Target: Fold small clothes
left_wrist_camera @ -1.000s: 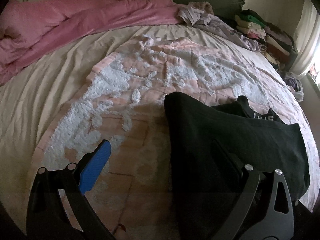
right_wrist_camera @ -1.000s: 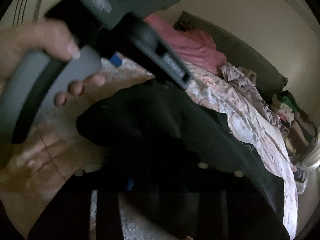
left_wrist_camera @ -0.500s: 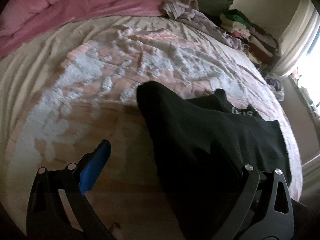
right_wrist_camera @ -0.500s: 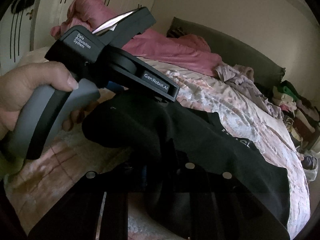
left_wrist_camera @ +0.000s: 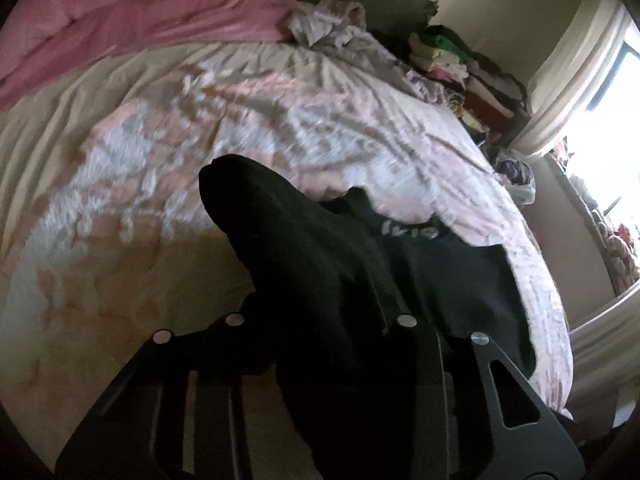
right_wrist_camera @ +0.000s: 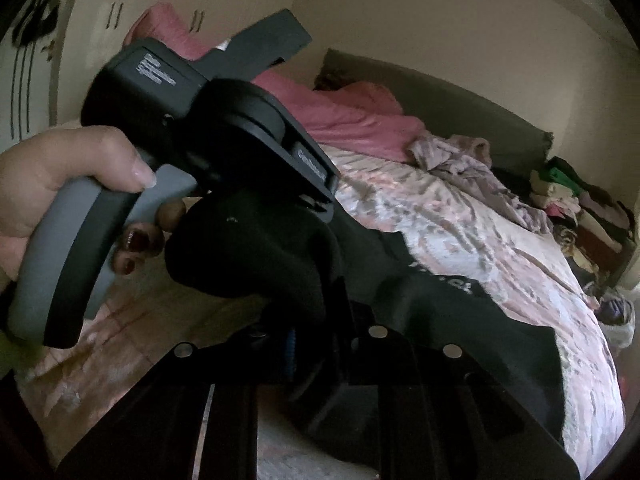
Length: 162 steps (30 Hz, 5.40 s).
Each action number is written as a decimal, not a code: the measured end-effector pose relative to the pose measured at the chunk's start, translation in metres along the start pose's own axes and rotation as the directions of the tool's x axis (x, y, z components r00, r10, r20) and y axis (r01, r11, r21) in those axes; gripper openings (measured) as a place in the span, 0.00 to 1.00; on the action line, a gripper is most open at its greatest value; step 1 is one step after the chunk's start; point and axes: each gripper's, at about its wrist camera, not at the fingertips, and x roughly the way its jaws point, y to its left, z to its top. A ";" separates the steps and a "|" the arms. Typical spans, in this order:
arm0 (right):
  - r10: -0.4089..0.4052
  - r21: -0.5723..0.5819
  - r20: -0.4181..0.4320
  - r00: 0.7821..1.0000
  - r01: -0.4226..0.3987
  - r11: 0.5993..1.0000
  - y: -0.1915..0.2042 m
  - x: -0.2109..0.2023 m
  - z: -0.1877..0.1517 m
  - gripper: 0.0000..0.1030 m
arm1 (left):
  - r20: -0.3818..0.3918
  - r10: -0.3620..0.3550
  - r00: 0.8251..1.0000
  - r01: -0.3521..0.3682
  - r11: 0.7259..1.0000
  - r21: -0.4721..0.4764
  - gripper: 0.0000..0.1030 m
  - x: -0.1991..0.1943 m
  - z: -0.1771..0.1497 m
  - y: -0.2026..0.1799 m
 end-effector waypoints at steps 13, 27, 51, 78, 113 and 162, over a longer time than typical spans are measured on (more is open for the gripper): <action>-0.026 0.345 0.035 0.999 0.012 0.939 -0.091 -0.054 -0.028 0.13 | 0.013 0.011 1.000 -0.014 0.979 0.205 0.24 -0.006 0.013 -0.132; -0.019 0.593 -0.053 0.998 0.047 0.804 -0.146 -0.072 -0.088 0.08 | -0.099 0.045 0.994 -0.013 0.952 0.305 0.23 0.061 -0.014 -0.220; 0.099 0.812 -0.064 0.993 -0.006 0.584 -0.191 -0.086 -0.142 0.51 | -0.009 0.044 0.999 -0.041 0.978 0.205 0.56 0.041 -0.031 -0.161; 0.284 0.780 -0.094 0.954 -0.106 0.617 -0.242 -0.016 -0.107 0.52 | -0.010 0.107 0.994 -0.099 0.949 0.298 0.56 0.052 -0.070 -0.141; 0.168 0.709 -0.135 0.976 -0.023 0.705 -0.248 -0.035 -0.119 0.53 | -0.068 0.024 0.997 -0.005 0.965 0.261 0.66 0.057 -0.083 -0.146; 0.067 0.633 -0.323 0.944 0.163 0.757 -0.230 -0.049 -0.141 0.75 | -0.113 0.024 0.993 0.011 0.953 0.301 0.61 0.050 -0.119 -0.158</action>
